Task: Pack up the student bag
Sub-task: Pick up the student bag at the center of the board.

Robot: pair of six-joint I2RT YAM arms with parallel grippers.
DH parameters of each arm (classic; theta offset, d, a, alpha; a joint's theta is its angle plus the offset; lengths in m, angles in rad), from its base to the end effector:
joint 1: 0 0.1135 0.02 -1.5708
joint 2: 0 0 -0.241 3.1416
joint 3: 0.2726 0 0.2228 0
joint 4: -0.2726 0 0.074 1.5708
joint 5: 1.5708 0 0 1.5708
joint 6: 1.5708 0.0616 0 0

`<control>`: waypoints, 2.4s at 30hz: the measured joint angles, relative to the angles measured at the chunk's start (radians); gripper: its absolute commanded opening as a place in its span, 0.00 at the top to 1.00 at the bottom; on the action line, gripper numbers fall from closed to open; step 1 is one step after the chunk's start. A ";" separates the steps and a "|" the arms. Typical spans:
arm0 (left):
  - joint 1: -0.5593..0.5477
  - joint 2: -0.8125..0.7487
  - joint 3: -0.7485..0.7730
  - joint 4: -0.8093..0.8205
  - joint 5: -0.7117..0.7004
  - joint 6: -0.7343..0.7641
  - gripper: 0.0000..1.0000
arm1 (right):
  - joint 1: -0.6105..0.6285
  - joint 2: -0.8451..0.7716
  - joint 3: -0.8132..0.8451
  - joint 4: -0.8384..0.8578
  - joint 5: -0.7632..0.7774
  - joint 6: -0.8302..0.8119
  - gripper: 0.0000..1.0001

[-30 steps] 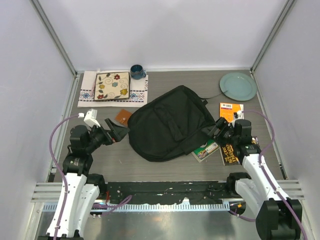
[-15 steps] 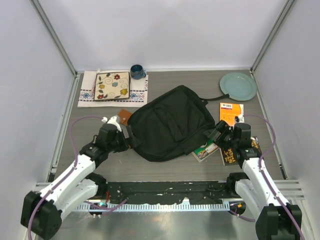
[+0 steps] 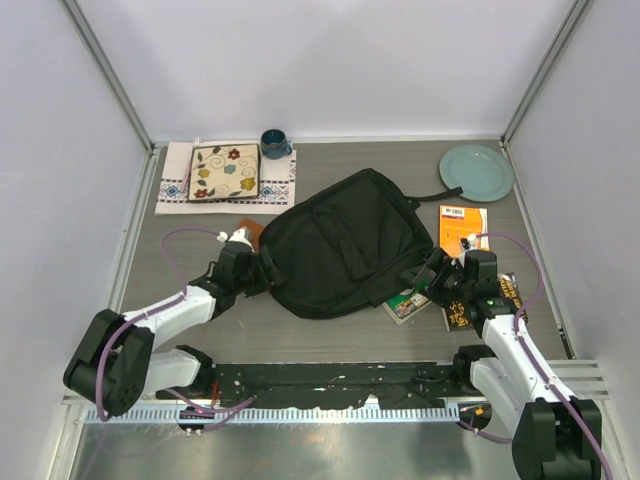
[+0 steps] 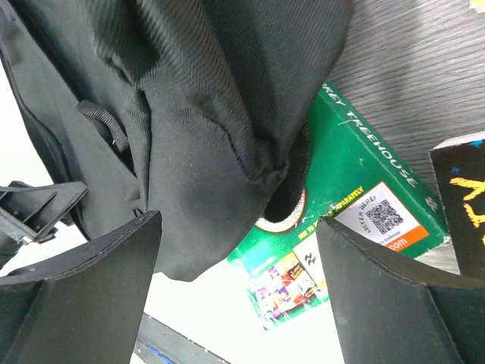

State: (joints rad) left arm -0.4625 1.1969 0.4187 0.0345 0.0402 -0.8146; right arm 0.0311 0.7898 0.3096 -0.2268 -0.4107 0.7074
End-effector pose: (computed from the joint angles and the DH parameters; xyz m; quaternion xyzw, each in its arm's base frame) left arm 0.2017 -0.1034 0.1382 -0.1524 0.9028 -0.2543 0.3116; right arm 0.1667 0.0298 0.1540 0.2144 0.8671 0.3206 0.3153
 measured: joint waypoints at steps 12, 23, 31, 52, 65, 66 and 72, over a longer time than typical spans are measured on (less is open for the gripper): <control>-0.006 0.039 0.052 0.053 0.053 -0.008 1.00 | 0.000 0.042 -0.011 0.061 -0.047 0.002 0.21; -0.032 -0.210 0.386 -0.156 0.023 0.081 1.00 | 0.010 0.074 0.084 0.140 -0.120 0.006 0.14; -0.033 -0.220 0.427 -0.294 -0.138 0.085 1.00 | 0.148 0.040 0.167 0.058 -0.177 -0.092 0.11; -0.033 -0.158 0.533 -0.354 -0.206 0.081 1.00 | 0.708 0.329 -0.027 0.695 0.404 0.077 0.09; -0.033 -0.158 0.533 -0.364 -0.214 0.081 1.00 | 0.785 0.605 -0.027 0.997 0.717 0.159 0.06; -0.033 -0.158 0.534 -0.364 -0.215 0.080 1.00 | 0.789 0.617 -0.027 1.013 0.749 0.161 0.05; -0.033 -0.158 0.534 -0.363 -0.216 0.080 1.00 | 0.787 0.631 -0.027 1.025 0.974 0.165 0.02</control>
State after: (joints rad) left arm -0.4953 1.0386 0.9524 -0.3286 -0.1757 -0.7341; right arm 0.8185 1.4208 0.2825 0.7979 0.5632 0.8722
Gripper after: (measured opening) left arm 0.027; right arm 0.967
